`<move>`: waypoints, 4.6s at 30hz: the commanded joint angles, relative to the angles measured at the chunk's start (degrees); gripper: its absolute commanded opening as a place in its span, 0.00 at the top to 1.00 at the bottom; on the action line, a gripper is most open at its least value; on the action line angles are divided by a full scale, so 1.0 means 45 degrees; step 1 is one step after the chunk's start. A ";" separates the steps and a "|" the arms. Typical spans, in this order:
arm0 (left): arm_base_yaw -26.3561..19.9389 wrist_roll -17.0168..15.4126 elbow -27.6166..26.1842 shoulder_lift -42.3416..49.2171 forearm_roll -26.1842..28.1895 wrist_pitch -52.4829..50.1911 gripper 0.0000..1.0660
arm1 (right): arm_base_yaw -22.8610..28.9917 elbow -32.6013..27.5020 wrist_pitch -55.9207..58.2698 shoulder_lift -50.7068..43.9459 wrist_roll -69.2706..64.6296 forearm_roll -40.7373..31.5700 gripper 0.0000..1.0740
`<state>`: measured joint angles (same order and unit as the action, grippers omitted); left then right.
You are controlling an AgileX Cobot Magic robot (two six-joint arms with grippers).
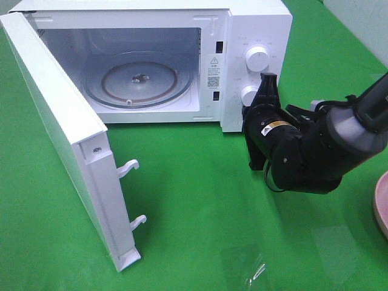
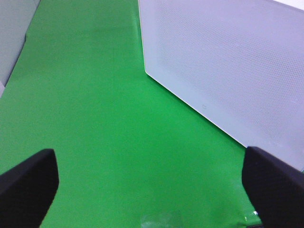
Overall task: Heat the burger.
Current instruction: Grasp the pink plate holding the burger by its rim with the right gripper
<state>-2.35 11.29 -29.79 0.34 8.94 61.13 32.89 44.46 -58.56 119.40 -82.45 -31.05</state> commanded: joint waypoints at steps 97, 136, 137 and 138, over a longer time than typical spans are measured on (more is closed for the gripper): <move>0.0038 -0.0025 0.0025 0.0064 0.0038 0.0089 0.08 | -0.4851 0.0649 2.3058 -0.9651 1.8029 0.8136 0.75; 0.0038 -0.0025 0.0025 0.0064 0.0038 0.0089 0.08 | -0.5984 -0.0904 2.1874 -0.7448 1.8475 0.9078 0.22; 0.0038 -0.0025 0.0025 0.0064 0.0038 0.0089 0.08 | -0.5984 -0.0904 2.1874 -0.7448 1.8475 0.9078 0.22; 0.0038 -0.0025 0.0025 0.0064 0.0038 0.0089 0.08 | -0.5984 -0.0904 2.1671 -0.7207 1.8449 0.9078 0.23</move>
<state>-2.35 11.29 -29.79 0.34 8.94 61.13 6.42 40.68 40.34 85.43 0.52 9.68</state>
